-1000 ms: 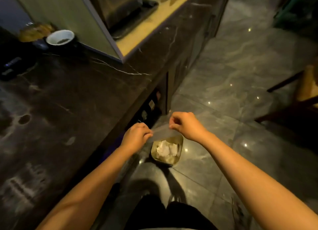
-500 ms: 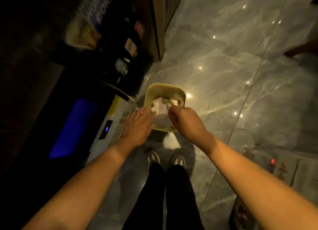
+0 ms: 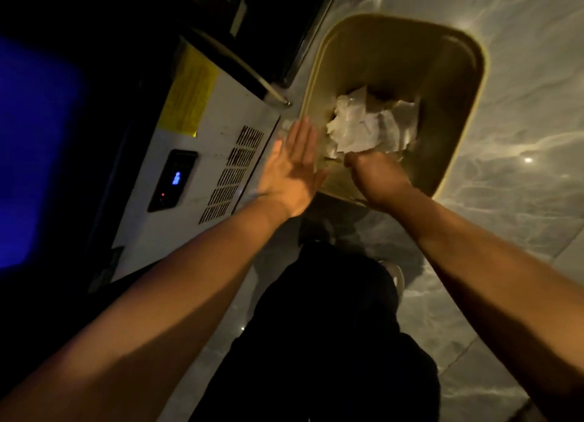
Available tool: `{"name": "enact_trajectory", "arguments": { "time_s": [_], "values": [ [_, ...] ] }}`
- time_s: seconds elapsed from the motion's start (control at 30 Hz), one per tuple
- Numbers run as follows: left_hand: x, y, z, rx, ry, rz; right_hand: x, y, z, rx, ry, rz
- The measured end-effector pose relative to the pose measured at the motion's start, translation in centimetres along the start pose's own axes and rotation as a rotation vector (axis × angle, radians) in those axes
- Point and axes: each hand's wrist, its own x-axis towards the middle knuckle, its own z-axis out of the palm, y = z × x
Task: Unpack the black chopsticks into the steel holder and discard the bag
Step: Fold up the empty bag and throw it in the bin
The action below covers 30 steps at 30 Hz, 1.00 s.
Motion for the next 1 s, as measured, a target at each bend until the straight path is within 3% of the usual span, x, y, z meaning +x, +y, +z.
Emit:
{"name": "enact_trajectory", "arguments": {
  "time_s": [0.27,0.63,0.77,1.0],
  "values": [
    [1.0,-0.5,2.0,-0.013,0.177,0.061,6.4,1.9,4.5,0.015,-0.158,0.000],
    [1.2,-0.5,2.0,0.165,0.088,0.051,7.1,1.9,5.3,0.108,-0.366,0.104],
    [0.4,0.3,0.1,0.174,-0.012,0.030,3.9,0.8,3.1,0.157,-0.364,0.159],
    [-4.7,4.1,-9.1,0.060,0.024,0.002,-4.2,-3.3,-6.7,0.016,-0.200,0.154]
  ]
}}
